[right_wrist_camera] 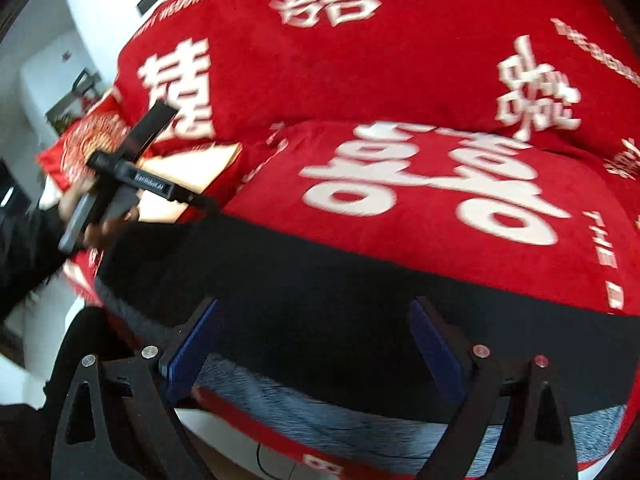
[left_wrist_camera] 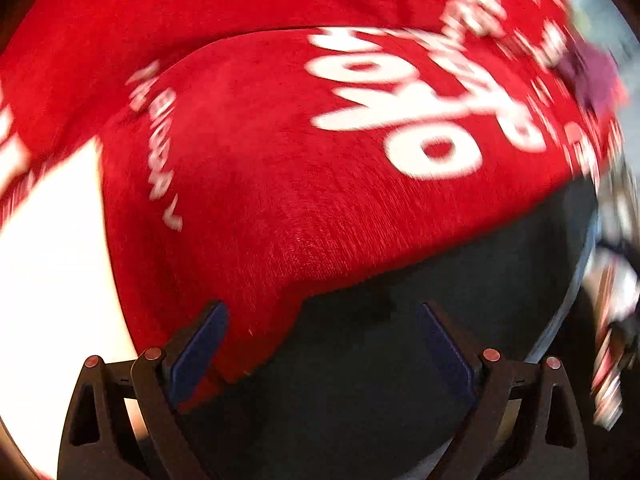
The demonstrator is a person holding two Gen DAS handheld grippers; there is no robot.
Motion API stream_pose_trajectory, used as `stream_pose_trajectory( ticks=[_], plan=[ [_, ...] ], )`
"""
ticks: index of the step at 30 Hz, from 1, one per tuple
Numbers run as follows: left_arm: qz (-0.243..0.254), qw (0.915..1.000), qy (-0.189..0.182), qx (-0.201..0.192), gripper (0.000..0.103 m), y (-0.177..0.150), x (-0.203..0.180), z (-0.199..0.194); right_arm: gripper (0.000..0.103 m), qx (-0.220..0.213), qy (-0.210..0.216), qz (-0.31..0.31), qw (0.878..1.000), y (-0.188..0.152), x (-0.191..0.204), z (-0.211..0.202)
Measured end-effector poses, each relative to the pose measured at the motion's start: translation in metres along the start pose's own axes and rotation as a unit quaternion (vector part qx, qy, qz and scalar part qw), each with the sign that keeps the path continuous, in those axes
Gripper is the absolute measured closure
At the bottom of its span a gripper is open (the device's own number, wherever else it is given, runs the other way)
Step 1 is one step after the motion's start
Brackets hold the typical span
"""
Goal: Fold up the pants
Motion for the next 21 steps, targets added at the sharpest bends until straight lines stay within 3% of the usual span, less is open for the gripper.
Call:
stream_pose_trajectory(
  ticks=[2,4,5,7,11,17,21],
  plan=[
    [0.063,0.9979,0.005,0.013,0.007,-0.004,-0.008,0.011,0.008,0.018,0.002,-0.003,1.0,-0.005,0.009,0.012],
    [0.093,0.9952,0.003,0.032,0.01,-0.008,-0.012,0.026,0.008,0.035,0.005,-0.002,0.999,-0.01,0.018,0.021],
    [0.103,0.9938,-0.003,0.041,0.022,-0.01,-0.015,0.035,0.008,0.041,0.009,-0.002,0.999,-0.012,0.024,0.026],
    [0.097,0.9939,-0.048,0.021,0.04,-0.011,-0.02,0.03,0.008,0.048,0.012,-0.008,0.999,-0.012,0.034,0.032],
    [0.1,0.9932,-0.054,-0.025,0.055,-0.019,-0.018,0.019,0.008,0.057,0.016,-0.036,0.998,-0.004,0.054,0.05],
    [0.103,0.9923,-0.058,-0.037,0.067,-0.02,-0.012,0.013,0.009,0.062,0.048,-0.104,0.991,0.036,0.084,0.104],
    [0.084,0.9933,-0.068,-0.041,0.071,-0.015,-0.004,0.015,0.01,0.094,0.003,-0.176,0.98,0.058,0.095,0.15]
  ],
)
Point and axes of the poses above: each gripper's, at about its wrist camera, not at the fingertips, and z roughly the way its jaws point, x to its left, y to its top, the point moved 6 cm from there along z, roughly the way its jaws point
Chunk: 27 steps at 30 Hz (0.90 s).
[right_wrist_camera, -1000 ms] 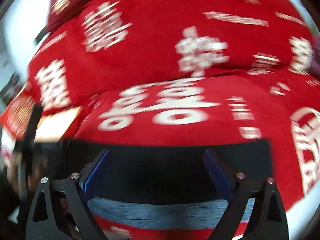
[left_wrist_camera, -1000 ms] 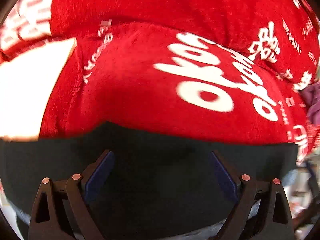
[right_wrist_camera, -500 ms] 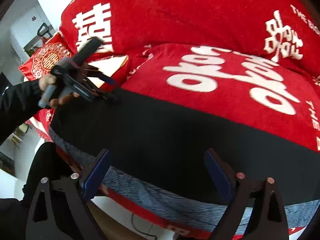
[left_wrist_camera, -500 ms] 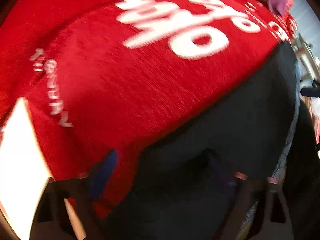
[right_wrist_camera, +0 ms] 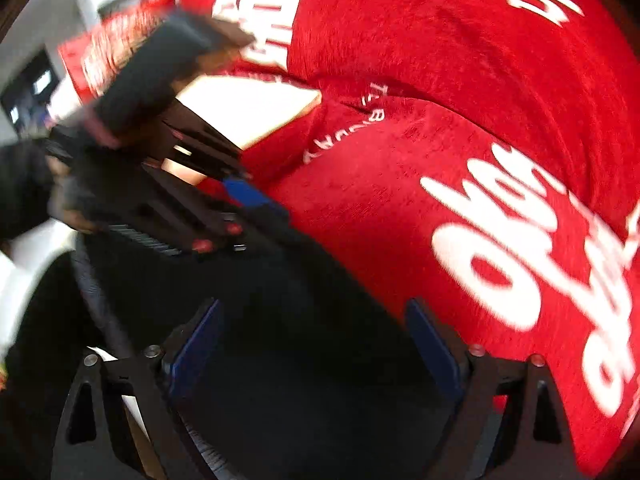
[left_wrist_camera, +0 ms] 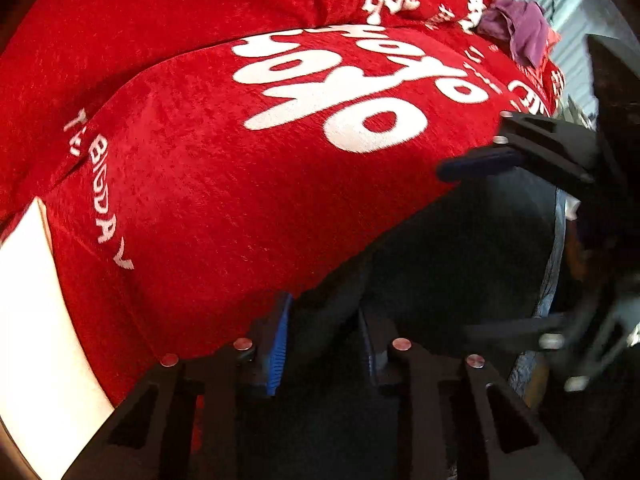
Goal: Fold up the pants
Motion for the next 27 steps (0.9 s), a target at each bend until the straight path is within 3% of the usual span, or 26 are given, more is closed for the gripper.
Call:
stream_pose_trajectory(
  ticks=[4,6,8,10,12,14,16,17,18,20,21,25,27],
  plan=[
    [-0.032,0.9989,-0.034,-0.006,0.071,0.001,0.009,0.002,0.01,0.016,-0.044,0.02,0.999,0.009,-0.012,0.019],
    [-0.06,0.9968,-0.053,-0.009,0.071,0.001,0.019,0.004,0.01,0.025,-0.095,0.041,0.994,0.007,-0.025,0.027],
    [-0.086,0.9941,-0.066,-0.007,0.071,0.001,0.024,0.004,0.008,0.028,-0.106,0.055,0.992,0.004,-0.03,0.03],
    [-0.088,0.9953,-0.038,-0.019,0.071,0.003,0.024,-0.005,0.009,0.026,-0.119,0.082,0.989,0.001,-0.031,0.023],
    [-0.107,0.9931,-0.008,-0.047,0.071,0.005,0.027,-0.022,0.009,0.009,-0.157,0.069,0.985,0.003,-0.025,0.011],
    [-0.145,0.9854,-0.015,-0.087,0.071,0.008,0.036,-0.042,0.007,0.001,-0.159,0.077,0.984,0.004,-0.022,0.007],
    [-0.159,0.9833,-0.001,-0.088,0.07,0.009,0.038,-0.042,0.007,0.028,-0.155,0.082,0.984,0.0,-0.02,0.021],
    [-0.16,0.9845,0.023,-0.067,0.07,0.008,0.038,-0.034,0.002,0.034,-0.165,0.081,0.982,-0.002,-0.022,0.026],
    [-0.158,0.9845,0.072,-0.026,0.07,0.003,0.04,-0.017,0.001,0.025,-0.175,0.096,0.98,-0.003,-0.026,0.023],
    [-0.17,0.9691,0.169,0.059,0.07,-0.017,0.057,0.01,0.001,0.033,-0.185,0.123,0.974,-0.006,-0.031,0.016],
    [-0.192,0.9615,0.186,0.064,0.07,-0.025,0.067,0.012,0.001,0.032,-0.19,0.131,0.972,-0.006,-0.032,0.012],
    [-0.283,0.9487,0.139,-0.028,0.07,-0.045,0.067,-0.027,0.001,0.012,-0.154,0.14,0.978,-0.001,-0.017,-0.003],
    [-0.286,0.944,0.156,-0.053,0.07,-0.06,0.053,-0.043,0.001,0.008,-0.12,0.133,0.984,-0.006,0.003,-0.01]
  ],
)
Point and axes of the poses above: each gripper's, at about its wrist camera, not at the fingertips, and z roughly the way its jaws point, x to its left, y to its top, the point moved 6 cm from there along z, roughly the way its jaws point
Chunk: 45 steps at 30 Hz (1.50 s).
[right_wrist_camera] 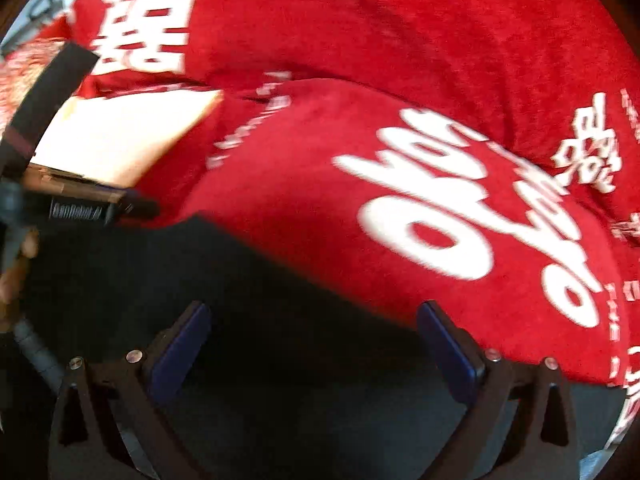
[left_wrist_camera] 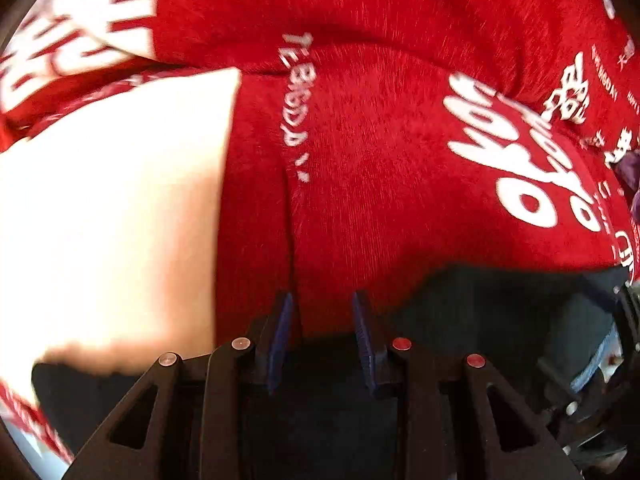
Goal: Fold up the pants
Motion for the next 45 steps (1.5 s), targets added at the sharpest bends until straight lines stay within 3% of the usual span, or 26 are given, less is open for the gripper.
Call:
stream_pose_trajectory(
  ticks=[2,3,4,5,6,7,8,11,12,13,16,18,19,21,23,26,27,29,31,34,35,36,38,40,45],
  plan=[
    [-0.003,0.9996,0.018,-0.022,0.067,-0.022,0.0,-0.016,0.001,-0.011,0.009,-0.017,1.0,-0.018,0.014,-0.011],
    [-0.008,0.9993,0.026,-0.027,0.055,-0.037,-0.001,-0.021,0.001,-0.012,0.019,-0.033,0.999,-0.033,0.024,-0.016],
    [-0.012,0.9987,0.037,-0.031,0.019,-0.049,0.001,-0.023,0.0,-0.004,0.023,-0.051,0.998,-0.048,0.032,-0.016],
    [-0.023,0.9967,0.063,-0.045,0.005,-0.059,0.007,-0.028,0.001,0.013,0.025,-0.073,0.997,-0.066,0.041,-0.011],
    [-0.04,0.9903,0.109,-0.075,0.005,-0.074,0.016,-0.035,0.001,0.036,0.023,-0.101,0.994,-0.088,0.049,-0.005],
    [-0.046,0.9866,0.13,-0.087,0.005,-0.086,0.023,-0.041,0.0,0.03,0.0,-0.132,0.991,-0.103,0.053,-0.004],
    [-0.053,0.9854,0.137,-0.086,0.005,-0.095,0.026,-0.042,0.0,0.008,-0.026,-0.17,0.985,-0.115,0.058,-0.01],
    [-0.122,0.975,0.173,-0.066,0.005,-0.126,0.065,-0.037,0.0,0.017,-0.054,-0.203,0.978,-0.14,0.057,-0.011],
    [-0.151,0.9716,0.174,-0.055,0.003,-0.136,0.08,-0.034,0.0,0.024,-0.055,-0.203,0.977,-0.143,0.056,-0.014],
    [-0.181,0.9698,0.152,-0.062,0.003,-0.142,0.09,-0.038,0.0,0.027,-0.048,-0.194,0.979,-0.142,0.055,-0.018],
    [-0.212,0.9606,0.163,-0.077,0.003,-0.146,0.095,-0.053,0.0,-0.02,0.05,-0.128,0.99,-0.123,0.053,-0.051],
    [-0.217,0.9627,0.142,-0.076,0.003,-0.145,0.085,-0.056,0.0,-0.06,0.138,-0.084,0.985,-0.106,0.056,-0.071],
    [-0.216,0.9648,0.129,-0.077,0.003,-0.144,0.08,-0.057,0.0,-0.061,0.17,-0.07,0.981,-0.103,0.058,-0.071],
    [-0.201,0.969,0.117,-0.082,0.003,-0.138,0.06,-0.059,0.0,-0.013,0.245,-0.046,0.968,-0.106,0.07,-0.053],
    [-0.176,0.9754,0.105,-0.082,0.003,-0.13,0.033,-0.057,0.0,0.058,0.251,-0.047,0.965,-0.123,0.075,-0.024],
    [-0.132,0.9848,0.079,-0.081,0.003,-0.121,0.002,-0.057,0.0,0.052,0.245,-0.079,0.965,-0.129,0.074,-0.04],
    [-0.113,0.9878,0.068,-0.082,0.003,-0.117,-0.014,-0.058,0.0,0.042,0.243,-0.075,0.966,-0.129,0.065,-0.052],
    [-0.06,0.9941,0.043,-0.079,0.003,-0.109,-0.059,-0.054,0.0,-0.016,0.224,-0.061,0.973,-0.124,0.039,-0.08],
    [0.0,0.9969,0.026,-0.074,0.003,-0.102,-0.101,-0.046,0.0,-0.07,0.151,-0.021,0.986,-0.118,-0.011,-0.099],
    [0.07,0.9963,0.031,-0.038,0.003,-0.104,-0.145,-0.015,0.0,-0.075,0.038,0.072,0.994,-0.132,-0.105,-0.106],
    [0.084,0.9954,0.045,0.001,0.002,-0.111,-0.153,0.007,0.0,-0.064,0.015,0.108,0.992,-0.143,-0.135,-0.107],
    [0.087,0.9946,0.05,0.025,0.0,-0.118,-0.154,0.019,0.0,-0.048,-0.005,0.156,0.987,-0.16,-0.173,-0.108],
    [0.079,0.9957,0.047,0.005,0.0,-0.117,-0.155,0.015,0.0,-0.037,-0.025,0.214,0.976,-0.186,-0.223,-0.114],
    [0.075,0.9964,0.034,0.017,0.0,-0.114,-0.156,0.013,0.0,-0.04,-0.036,0.275,0.96,-0.217,-0.277,-0.121],
    [0.046,0.9987,-0.005,0.02,0.0,-0.084,-0.187,0.01,0.0,-0.1,0.043,0.432,0.895,-0.289,-0.358,-0.131]
  ],
)
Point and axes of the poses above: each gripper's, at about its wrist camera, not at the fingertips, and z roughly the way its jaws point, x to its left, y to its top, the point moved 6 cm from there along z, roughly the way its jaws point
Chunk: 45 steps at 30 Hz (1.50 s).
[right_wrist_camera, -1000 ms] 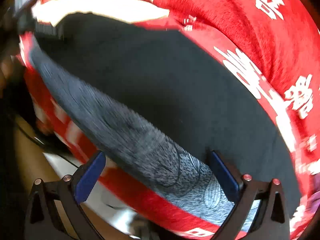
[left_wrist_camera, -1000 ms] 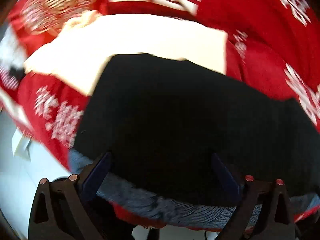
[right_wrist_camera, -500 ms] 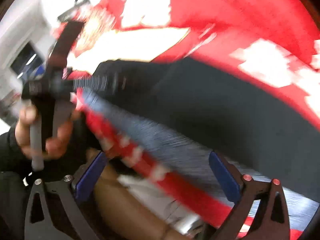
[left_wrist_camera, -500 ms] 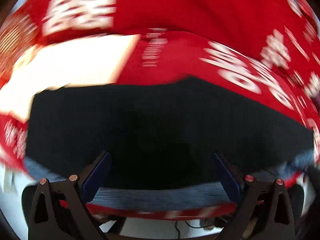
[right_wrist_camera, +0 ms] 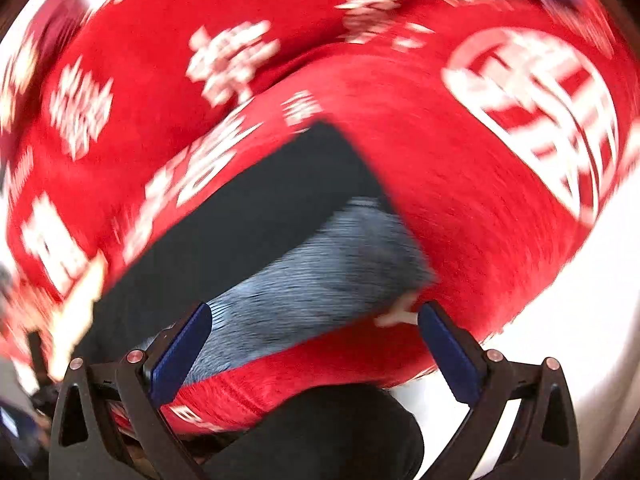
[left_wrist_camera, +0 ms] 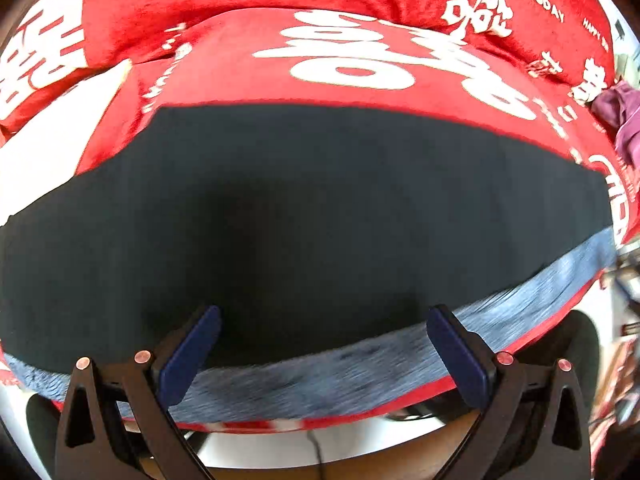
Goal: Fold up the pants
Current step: 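Lay the trousers flat with the left gripper while the right gripper grasps the lining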
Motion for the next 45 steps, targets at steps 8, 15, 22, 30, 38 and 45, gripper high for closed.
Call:
stream_pose_trajectory(
  ticks=[8,15,22,30,38,45],
  plan=[
    [0.005,0.9997,0.007,0.022,0.0,0.04,-0.126,0.021,0.0,-0.005,0.051,-0.01,0.999,-0.009,-0.002,0.036],
    [-0.013,0.997,0.075,-0.013,0.0,0.04,-0.15,0.035,0.0,-0.047,0.075,-0.053,0.995,0.004,0.009,0.036],
    [-0.017,0.9965,0.075,-0.032,0.0,0.039,-0.152,0.033,0.0,-0.024,0.072,-0.063,0.995,0.009,0.011,0.041],
    [-0.017,0.9967,0.07,-0.037,0.0,0.039,-0.15,0.033,0.041,-0.025,0.037,-0.12,0.992,0.017,0.041,0.046],
    [-0.017,0.9969,0.067,-0.037,0.0,0.039,-0.149,0.034,0.085,-0.044,0.044,-0.103,0.993,0.029,0.049,0.028],
    [-0.086,0.9961,0.021,-0.007,0.0,0.042,-0.131,0.012,0.086,-0.085,0.018,-0.168,0.982,0.033,0.092,-0.009]
  ],
)
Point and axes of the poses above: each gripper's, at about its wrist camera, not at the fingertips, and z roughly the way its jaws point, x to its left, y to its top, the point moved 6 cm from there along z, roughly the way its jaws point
